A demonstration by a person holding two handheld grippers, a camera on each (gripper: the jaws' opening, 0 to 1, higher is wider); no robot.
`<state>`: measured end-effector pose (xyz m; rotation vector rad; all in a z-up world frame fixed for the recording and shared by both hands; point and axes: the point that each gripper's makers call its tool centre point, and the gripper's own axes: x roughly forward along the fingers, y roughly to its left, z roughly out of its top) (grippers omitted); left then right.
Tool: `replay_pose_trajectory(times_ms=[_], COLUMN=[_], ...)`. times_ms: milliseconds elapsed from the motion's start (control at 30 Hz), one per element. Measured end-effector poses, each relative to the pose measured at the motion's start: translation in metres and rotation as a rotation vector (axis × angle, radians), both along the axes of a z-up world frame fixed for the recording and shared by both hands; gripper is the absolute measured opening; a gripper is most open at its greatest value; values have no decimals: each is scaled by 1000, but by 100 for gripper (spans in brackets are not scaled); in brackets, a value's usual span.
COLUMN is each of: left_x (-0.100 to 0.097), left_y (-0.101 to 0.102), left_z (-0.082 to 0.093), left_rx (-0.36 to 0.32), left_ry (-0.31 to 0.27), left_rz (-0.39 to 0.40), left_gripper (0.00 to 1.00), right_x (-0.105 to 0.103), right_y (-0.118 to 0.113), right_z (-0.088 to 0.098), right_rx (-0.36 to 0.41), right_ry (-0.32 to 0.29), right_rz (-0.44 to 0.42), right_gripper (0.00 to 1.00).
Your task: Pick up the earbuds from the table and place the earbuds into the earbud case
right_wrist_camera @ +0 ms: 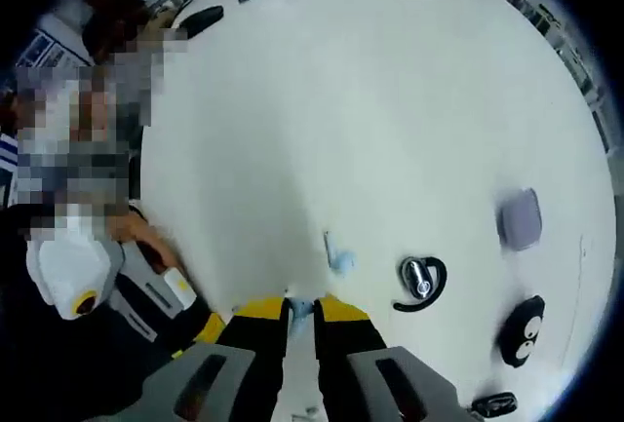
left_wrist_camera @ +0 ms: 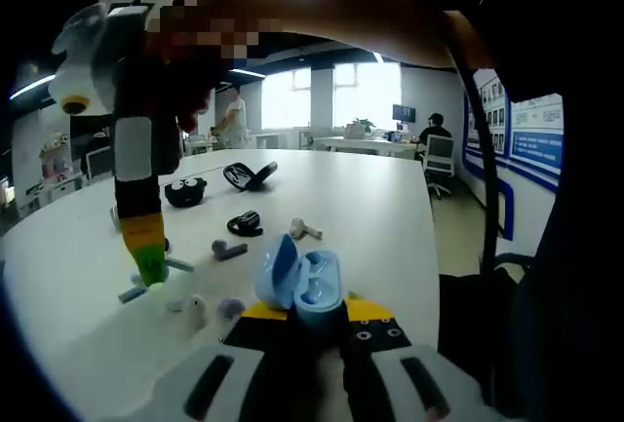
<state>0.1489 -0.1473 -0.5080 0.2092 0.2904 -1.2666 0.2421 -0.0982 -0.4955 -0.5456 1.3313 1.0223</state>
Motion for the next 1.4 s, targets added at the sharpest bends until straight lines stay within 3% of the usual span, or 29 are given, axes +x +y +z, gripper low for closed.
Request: replay_pose_trajectory(times_ms=[300,600,767,833,933,1400], left_x=[0,1,1,1,1,1], left_y=[-1,-1,-1,-1,-1,0], left_z=[0,0,0,0,-1,-1], left_rx=[8,13,14,14,17,20], left_ry=[1,8,10,11,11,14], left_rz=[-2,3,5,6,7,11], left_gripper=[19,19,19,19,19,19], right_x=[-13,-26,-24,-24,-27,-59], right_y=[-21,-42,-46,-47,-45,-57], right_z=[35,51,58,60,66,66], right_rx=[209,334,399,418,465,521], right_ry=[-96,-176,-208,-220,-293,-489], right_rz=[-94,-160,-186,-190,-152,-99], right_gripper=[10,10,10,10,10,10])
